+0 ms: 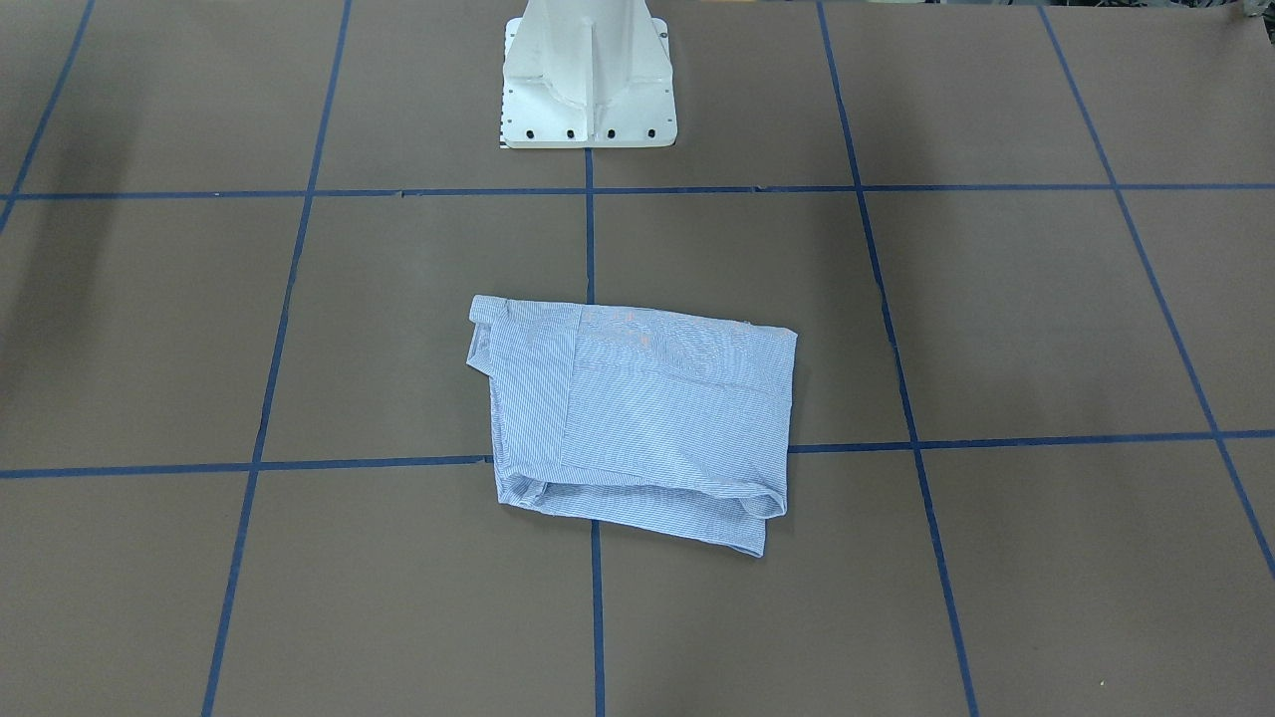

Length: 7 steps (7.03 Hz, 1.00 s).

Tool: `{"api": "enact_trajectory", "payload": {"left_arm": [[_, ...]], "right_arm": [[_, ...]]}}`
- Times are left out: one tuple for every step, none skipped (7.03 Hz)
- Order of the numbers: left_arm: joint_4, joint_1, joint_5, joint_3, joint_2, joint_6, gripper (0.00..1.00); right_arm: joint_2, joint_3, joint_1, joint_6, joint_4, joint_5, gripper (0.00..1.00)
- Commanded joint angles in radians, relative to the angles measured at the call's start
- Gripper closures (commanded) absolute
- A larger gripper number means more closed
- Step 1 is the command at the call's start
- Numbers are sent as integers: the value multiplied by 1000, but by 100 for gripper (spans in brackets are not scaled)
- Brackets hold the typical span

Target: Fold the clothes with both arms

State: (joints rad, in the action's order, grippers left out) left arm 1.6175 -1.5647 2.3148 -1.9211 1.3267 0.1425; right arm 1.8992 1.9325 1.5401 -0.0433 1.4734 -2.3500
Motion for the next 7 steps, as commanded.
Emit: {"api": "enact_trajectory", "payload": {"left_arm": [[-1,0,0,0,0,0,0],[-1,0,0,-1,0,2,0],[-2,0,0,-1,-1,0,0],[-2,0,0,2,-1,0,0],[-2,0,-2,2,-1,0,0],[-2,2,0,2,-12,0,0],[4,3,3,-4,-12,0,0]], "right_arm": [[-2,-1,0,-1,1,0,0],[-2,0,-2,-1,1,0,0],[3,3,0,0,1,2,0],[11,6,6,0,2,11,0],[11,2,6,0,2,11,0],[17,5,6,0,2,14,0],[14,-3,5,2,2,14,0]]}}
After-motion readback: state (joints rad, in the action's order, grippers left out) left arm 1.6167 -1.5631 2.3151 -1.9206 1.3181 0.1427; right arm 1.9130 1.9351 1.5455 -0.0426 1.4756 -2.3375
